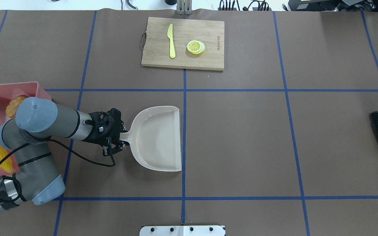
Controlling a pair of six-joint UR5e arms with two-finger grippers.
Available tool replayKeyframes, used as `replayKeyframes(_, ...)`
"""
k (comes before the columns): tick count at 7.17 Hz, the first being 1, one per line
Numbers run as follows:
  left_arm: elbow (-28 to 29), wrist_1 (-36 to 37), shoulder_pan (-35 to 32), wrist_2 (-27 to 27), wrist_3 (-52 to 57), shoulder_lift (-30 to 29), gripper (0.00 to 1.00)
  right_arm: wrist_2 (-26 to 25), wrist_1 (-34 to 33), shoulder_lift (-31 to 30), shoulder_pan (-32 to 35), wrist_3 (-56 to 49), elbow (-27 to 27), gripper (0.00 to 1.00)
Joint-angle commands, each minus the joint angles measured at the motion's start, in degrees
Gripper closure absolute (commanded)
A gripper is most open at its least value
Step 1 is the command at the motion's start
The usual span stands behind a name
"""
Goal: Sweep and dump trash into bin
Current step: 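Open the left gripper and release the white dustpan handle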
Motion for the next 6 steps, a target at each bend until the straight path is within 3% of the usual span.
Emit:
replayKeyframes(1, -0.2, 0.2, 0.1, 0.2, -0.5, -0.3, 0.01, 0.0, 0.0, 0.1, 0.0, 0.0, 0.0, 0.00)
replayKeyframes(4, -2.9, 0.4, -0.1, 0.2, -0.6, 0.7, 0.01, 0.1, 0.0, 1.3, 0.0, 0.1, -1.0, 0.00)
replayKeyframes(6, -8.5, 0.3, -0.1, 0.2, -4.1, 4.0, 0.01, 0.3, 0.0, 1.5, -0.1, 0.1, -1.1, 0.00)
